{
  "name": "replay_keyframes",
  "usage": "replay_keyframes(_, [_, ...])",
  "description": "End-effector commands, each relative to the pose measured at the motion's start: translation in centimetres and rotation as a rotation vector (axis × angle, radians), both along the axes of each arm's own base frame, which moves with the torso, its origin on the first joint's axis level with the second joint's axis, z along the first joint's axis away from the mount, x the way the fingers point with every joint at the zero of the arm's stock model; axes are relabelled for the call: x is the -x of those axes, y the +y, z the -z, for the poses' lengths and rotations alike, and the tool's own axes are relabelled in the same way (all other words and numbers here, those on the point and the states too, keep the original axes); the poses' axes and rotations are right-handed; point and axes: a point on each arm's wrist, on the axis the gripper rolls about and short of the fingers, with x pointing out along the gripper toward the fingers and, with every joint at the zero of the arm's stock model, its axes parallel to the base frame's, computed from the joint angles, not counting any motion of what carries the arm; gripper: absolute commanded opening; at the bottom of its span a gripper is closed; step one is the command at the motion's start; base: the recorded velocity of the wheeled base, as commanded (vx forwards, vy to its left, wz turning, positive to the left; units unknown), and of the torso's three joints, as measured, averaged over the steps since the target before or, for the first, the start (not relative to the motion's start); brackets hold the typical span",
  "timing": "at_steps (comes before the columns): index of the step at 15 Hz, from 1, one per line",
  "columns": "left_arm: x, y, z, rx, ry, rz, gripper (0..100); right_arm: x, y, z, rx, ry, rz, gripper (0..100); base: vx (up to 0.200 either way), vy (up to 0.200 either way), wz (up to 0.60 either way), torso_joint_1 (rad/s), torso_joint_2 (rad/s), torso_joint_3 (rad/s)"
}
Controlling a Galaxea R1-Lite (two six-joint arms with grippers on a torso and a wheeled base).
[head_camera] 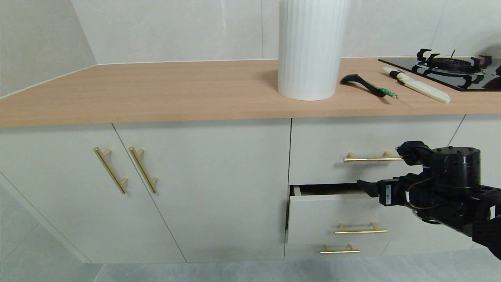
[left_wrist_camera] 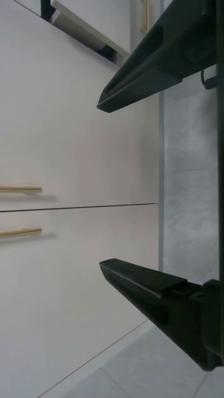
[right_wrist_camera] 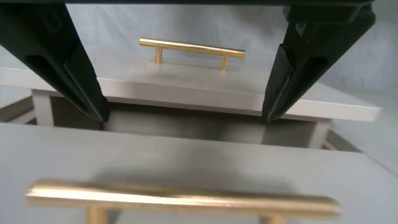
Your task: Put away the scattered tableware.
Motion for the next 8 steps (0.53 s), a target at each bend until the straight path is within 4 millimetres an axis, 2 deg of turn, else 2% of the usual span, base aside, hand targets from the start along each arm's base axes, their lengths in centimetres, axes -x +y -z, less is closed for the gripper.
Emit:
replay_keyframes(1, [0.0, 0.0, 0.0, 0.000, 0.002, 0.000, 100, -1.2, 0.4, 1.8, 0.017, 0.055, -0.001, 100, 0.000, 0.000, 0.00, 0.000, 0.00, 0.000])
replay_keyframes(5, [0.0, 0.0, 0.0, 0.000, 0.002, 0.000, 100, -3.2, 1.0, 4.8, 0.035, 0.052, 0.035, 100, 0.000, 0.000, 0.00, 0.000, 0.00, 0.000])
replay_keyframes(8, [0.0, 0.0, 0.0, 0.000, 0.002, 0.000, 100, -4.3, 1.1, 6.3, 0.056, 0.060, 0.077, 100, 0.000, 0.000, 0.00, 0.000, 0.00, 0.000])
